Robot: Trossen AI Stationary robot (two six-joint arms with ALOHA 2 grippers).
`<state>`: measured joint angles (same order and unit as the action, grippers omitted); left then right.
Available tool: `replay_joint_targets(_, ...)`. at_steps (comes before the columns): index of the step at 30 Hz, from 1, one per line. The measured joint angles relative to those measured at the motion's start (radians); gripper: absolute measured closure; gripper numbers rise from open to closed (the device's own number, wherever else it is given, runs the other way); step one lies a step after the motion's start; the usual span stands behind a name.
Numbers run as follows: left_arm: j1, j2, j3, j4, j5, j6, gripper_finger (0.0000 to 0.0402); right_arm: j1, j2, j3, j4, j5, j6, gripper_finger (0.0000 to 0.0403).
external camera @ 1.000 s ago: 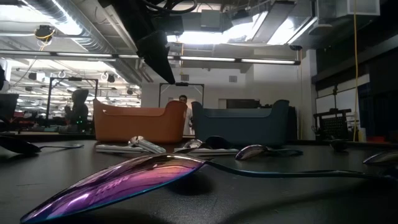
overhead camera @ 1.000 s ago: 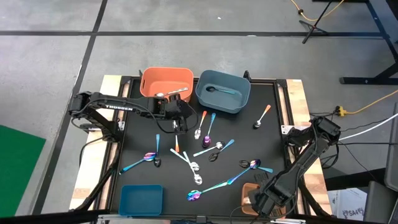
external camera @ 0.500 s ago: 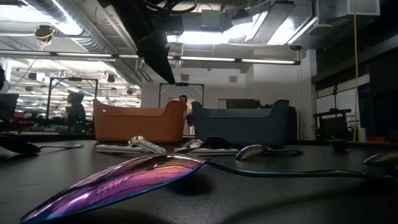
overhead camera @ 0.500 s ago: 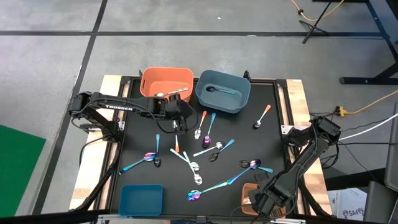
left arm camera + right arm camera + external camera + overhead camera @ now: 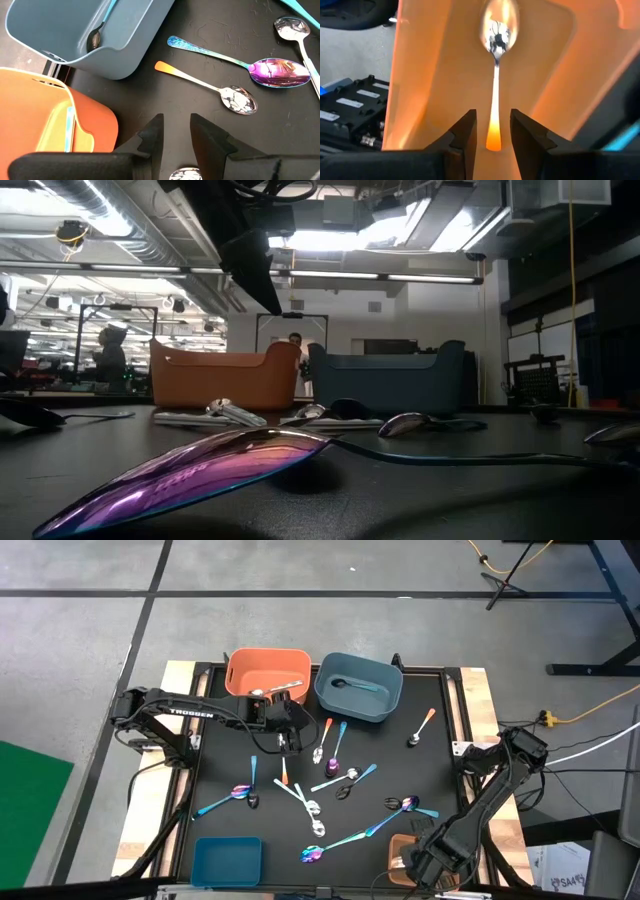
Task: Sort silverware by color (type)
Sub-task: Put the blue spoon into the top blue bin
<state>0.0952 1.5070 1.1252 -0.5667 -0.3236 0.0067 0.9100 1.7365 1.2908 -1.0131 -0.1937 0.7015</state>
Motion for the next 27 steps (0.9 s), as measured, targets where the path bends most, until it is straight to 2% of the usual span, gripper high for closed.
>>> replay_joint_targets(10,0.000,0.000,0.000,0.000,0.000,0.000,0.0311,-0.001,0.000,0.147,-0.187,0.005,-0.022,0.0297)
replay_joint_targets(17,0.000,0.000,0.000,0.000,0.000,0.000,0.0311,-0.024,0.000,0.222,-0.267,0.063,-0.059,0.0297)
replay_joint_targets(22,0.000,0.000,0.000,0.000,0.000,0.000,0.0311,-0.087,0.000,0.250,-0.312,0.065,-0.174,0.0297)
replay_joint_targets(27,0.000,0.000,0.000,0.000,0.000,0.000,0.0311,-0.180,0.000,0.252,-0.328,0.119,-0.348,0.0297)
